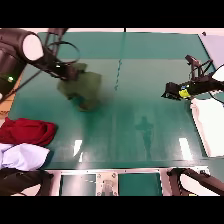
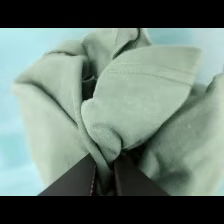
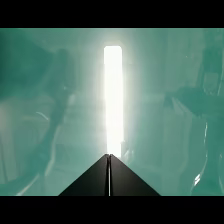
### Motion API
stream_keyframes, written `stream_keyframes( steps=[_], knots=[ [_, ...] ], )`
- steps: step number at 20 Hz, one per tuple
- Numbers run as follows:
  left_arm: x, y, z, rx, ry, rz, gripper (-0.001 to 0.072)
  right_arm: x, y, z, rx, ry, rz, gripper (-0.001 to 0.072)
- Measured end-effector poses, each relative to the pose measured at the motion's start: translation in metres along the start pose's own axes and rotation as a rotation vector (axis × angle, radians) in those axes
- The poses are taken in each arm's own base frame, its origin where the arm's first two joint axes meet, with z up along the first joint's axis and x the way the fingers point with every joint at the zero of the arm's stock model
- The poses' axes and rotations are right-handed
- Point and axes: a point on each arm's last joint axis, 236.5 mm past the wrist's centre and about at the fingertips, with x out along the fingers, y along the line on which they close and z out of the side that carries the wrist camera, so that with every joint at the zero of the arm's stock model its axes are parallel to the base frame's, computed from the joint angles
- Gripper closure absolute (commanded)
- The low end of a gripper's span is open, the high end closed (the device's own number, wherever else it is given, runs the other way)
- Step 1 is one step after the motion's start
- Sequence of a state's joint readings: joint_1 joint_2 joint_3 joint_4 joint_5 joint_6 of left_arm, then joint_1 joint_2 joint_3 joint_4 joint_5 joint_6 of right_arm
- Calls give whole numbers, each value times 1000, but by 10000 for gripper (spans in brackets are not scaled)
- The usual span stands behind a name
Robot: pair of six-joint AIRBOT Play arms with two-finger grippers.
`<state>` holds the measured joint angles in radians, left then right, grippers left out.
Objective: Fold the shirts.
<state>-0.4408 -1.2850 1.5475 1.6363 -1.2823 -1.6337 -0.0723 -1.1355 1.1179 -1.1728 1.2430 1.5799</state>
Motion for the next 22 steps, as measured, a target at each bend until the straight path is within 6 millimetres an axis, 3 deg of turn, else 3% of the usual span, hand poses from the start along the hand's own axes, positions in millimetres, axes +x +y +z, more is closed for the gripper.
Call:
stream_keyframes(
  steps=[1, 2, 3, 4, 6, 8, 10, 13, 15, 18, 22],
  knots=[
    [2, -27, 3, 21, -17, -59, 211, -6, 1, 4, 4, -19, 4, 605],
    [6, -55, 3, 37, -29, -123, 97, -11, 2, 7, 8, -35, 7, 452],
    [13, -80, 0, 43, -26, -184, 95, -15, 2, 9, 13, -45, 8, 405],
    [21, -100, -5, 48, -14, -230, 95, -19, 2, 10, 21, -52, 8, 403],
    [34, -115, -16, 49, 25, -263, 95, -23, -1, 8, 40, -46, 7, 370],
    [44, -105, -24, 21, 68, -259, 95, -24, -4, 5, 51, -33, 4, 300],
    [53, -74, -29, -33, 104, -219, 95, -18, -8, -4, 62, -4, 1, 295],
    [70, -30, -51, -136, 183, -178, 95, 8, -13, -22, 92, 43, 23, 292],
    [85, -15, -79, -204, 261, -182, 95, 33, -12, -30, 120, 65, 70, 292],
    [110, -25, -129, -285, 371, -254, 96, 72, -1, -38, 127, 115, 165, 293],
    [143, -48, -155, -412, 349, -356, 96, 121, 25, -47, 106, 188, 276, 294]
  ],
)
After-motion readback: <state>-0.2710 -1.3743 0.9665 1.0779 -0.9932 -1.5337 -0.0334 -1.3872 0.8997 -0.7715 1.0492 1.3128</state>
